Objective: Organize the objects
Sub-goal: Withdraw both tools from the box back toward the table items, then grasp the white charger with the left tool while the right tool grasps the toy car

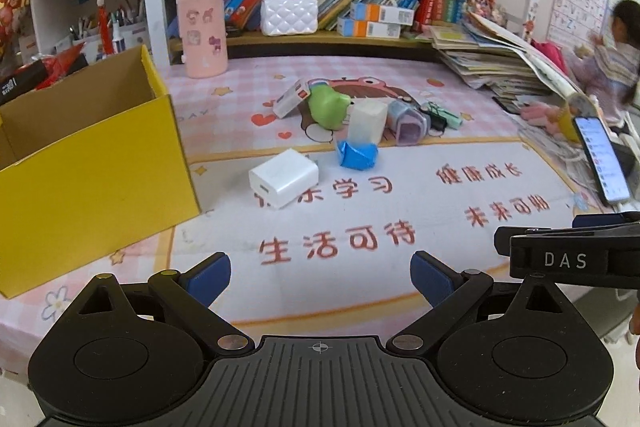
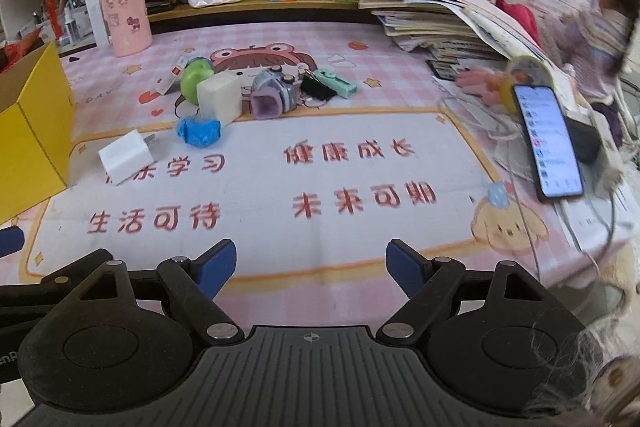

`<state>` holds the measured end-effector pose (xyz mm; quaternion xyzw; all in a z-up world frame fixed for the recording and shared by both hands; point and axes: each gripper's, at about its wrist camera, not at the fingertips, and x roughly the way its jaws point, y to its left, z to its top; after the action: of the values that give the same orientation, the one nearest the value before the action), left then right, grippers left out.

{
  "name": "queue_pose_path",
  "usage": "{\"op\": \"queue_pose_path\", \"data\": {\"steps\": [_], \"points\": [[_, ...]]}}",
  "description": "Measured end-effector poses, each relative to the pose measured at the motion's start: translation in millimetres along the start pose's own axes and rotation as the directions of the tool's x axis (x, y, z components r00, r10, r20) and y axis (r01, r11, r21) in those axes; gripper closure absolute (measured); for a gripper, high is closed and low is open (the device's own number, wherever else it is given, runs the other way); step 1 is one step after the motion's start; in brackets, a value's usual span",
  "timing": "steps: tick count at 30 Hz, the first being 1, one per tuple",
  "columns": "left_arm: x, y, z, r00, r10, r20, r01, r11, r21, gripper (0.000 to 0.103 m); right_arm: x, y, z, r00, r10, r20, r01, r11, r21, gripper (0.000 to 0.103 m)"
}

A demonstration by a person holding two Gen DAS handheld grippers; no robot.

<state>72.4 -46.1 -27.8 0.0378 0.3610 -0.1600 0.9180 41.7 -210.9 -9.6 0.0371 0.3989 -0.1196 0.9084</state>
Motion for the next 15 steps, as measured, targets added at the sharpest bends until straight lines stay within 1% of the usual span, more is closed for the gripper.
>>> {"op": "queue_pose_path", "data": {"steps": [4, 9, 11, 15], "points": [[13, -3, 11, 1.0, 0.029, 0.003, -0.029, 0.999, -0.034, 0.005, 16, -4, 17, 0.999, 0.035, 0.007, -0.034, 0.999, -0.03, 0.022], [29, -9, 26, 0.995, 0.095, 0.012, -0.094, 0.994, -0.048, 0.008, 32, -8, 38, 0.995, 0.092, 0.038, -0.089, 0.993, -0.074, 0.031], [35, -9, 32, 0.994, 0.111, 0.011, -0.11, 0.992, -0.064, 0.01, 38, -7, 46, 0.992, 0.116, 0.052, -0.11, 0.989, -0.102, 0.038], [54, -9, 43, 0.987, 0.163, 0.002, -0.162, 0.982, -0.098, 0.011, 49, -5, 61, 0.985, 0.157, 0.066, -0.147, 0.979, -0.143, 0.039]]}}
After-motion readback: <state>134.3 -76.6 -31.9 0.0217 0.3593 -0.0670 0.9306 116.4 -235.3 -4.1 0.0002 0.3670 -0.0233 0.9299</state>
